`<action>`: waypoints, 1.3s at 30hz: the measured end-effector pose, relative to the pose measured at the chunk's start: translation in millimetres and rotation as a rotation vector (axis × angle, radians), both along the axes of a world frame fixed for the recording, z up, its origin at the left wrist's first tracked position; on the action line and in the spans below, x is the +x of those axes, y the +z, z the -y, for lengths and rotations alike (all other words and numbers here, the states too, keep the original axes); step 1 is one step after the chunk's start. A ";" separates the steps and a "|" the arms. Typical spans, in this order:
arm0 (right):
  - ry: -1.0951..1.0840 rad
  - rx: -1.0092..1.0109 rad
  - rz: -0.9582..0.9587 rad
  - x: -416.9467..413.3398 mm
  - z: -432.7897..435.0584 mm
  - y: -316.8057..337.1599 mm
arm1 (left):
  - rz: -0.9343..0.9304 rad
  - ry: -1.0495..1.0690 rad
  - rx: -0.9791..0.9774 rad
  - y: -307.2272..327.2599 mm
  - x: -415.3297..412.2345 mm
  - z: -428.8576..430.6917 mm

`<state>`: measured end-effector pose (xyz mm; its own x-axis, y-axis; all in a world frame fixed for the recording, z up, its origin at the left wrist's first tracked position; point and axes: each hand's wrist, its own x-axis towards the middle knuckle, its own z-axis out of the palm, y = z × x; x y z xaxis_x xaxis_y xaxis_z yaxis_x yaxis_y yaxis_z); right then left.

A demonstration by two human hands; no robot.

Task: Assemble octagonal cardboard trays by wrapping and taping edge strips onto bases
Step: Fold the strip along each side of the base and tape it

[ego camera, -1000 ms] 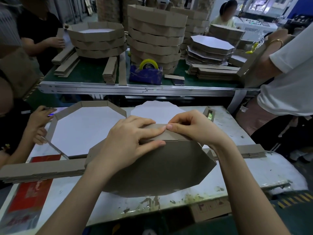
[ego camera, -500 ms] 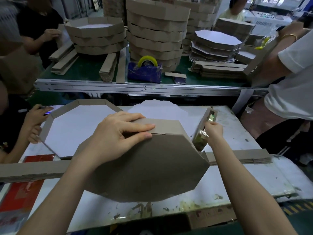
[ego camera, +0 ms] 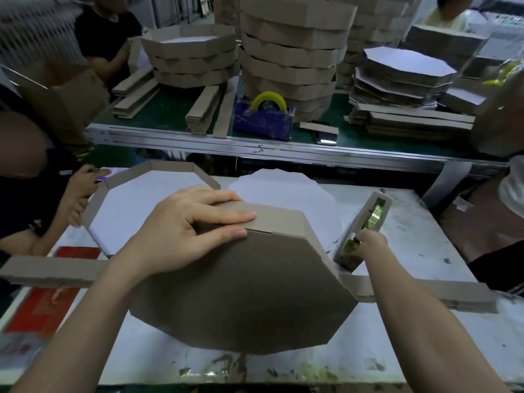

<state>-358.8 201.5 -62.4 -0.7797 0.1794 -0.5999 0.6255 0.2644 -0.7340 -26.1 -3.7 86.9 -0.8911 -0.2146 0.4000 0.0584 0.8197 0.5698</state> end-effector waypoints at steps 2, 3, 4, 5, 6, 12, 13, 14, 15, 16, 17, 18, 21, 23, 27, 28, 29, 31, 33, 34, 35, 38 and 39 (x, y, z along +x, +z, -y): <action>-0.070 -0.049 -0.006 0.1 1.3 0.7 | -0.005 0.007 -0.003 0.3 -2.6 -0.8; -0.118 -0.076 -0.014 1.0 1.5 -0.2 | -0.008 0.009 -0.007 0.3 -4.3 -1.2; -0.173 -0.110 -0.029 4.2 2.2 0.3 | -0.012 0.009 -0.011 0.3 -5.8 -1.8; -0.234 -0.161 -0.055 7.3 3.7 -0.3 | -0.015 0.007 -0.015 -0.1 -7.0 -2.2; -0.291 -0.228 -0.093 11.9 5.1 -0.9 | -0.019 0.006 -0.017 -0.5 -7.9 -2.7; -0.404 -0.455 -0.249 40.4 10.8 -17.2 | -0.028 0.022 0.001 -3.1 -7.4 -2.5; -0.373 -0.425 -0.290 45.6 10.8 -21.1 | -0.029 0.031 0.004 -3.6 -6.6 -2.1; -0.345 -0.390 -0.341 49.4 10.5 -25.9 | -0.029 0.041 0.007 -4.1 -5.4 -1.9; -0.332 -0.359 -0.382 53.1 10.5 -28.7 | -0.027 0.052 0.010 -4.5 -4.4 -1.5; -0.327 -0.318 -0.393 55.5 10.5 -30.1 | -0.023 0.063 0.016 -5.0 -3.5 -1.2; -0.325 -0.285 -0.384 57.5 10.5 -30.3 | -0.017 0.072 0.022 -5.3 -2.8 -1.1; -0.321 -0.255 -0.365 58.2 10.0 -31.3 | -0.014 0.078 0.027 -5.4 -2.3 -1.4; -0.276 -0.190 -0.302 60.7 6.8 -30.8 | -0.017 0.086 0.021 -5.8 -1.6 -3.0; -0.225 -0.134 -0.294 61.9 1.6 -32.9 | -0.018 0.085 0.022 -6.1 -1.3 -4.1; -0.119 -0.011 -0.308 58.4 -12.8 -38.3 | -0.014 0.087 0.017 -6.9 -0.5 -4.2; -0.091 0.021 -0.308 56.5 -17.1 -41.5 | -0.013 0.087 0.017 -7.0 -0.7 -3.9; -0.065 0.045 -0.307 56.0 -21.8 -44.4 | -0.012 0.088 0.015 -7.0 -1.0 -3.7; -0.045 0.049 -0.302 57.4 -27.8 -48.0 | -0.010 0.090 -0.001 -7.2 -1.7 -3.5; -0.052 0.016 -0.318 59.5 -29.3 -46.0 | -0.007 0.091 -0.027 -8.2 -1.5 -3.9; -0.060 -0.003 -0.337 59.8 -28.5 -42.5 | -0.008 0.092 -0.037 -8.9 -0.8 -3.9; -0.068 -0.022 -0.359 60.3 -26.7 -36.4 | -0.013 0.095 -0.043 -9.5 0.4 -3.5; -0.010 -0.131 -0.424 62.4 -16.2 -6.4 | -0.032 0.109 -0.038 -10.2 4.7 -0.5; 0.041 -0.172 -0.450 66.5 -11.4 7.8 | -0.036 0.112 -0.038 -10.5 6.1 0.4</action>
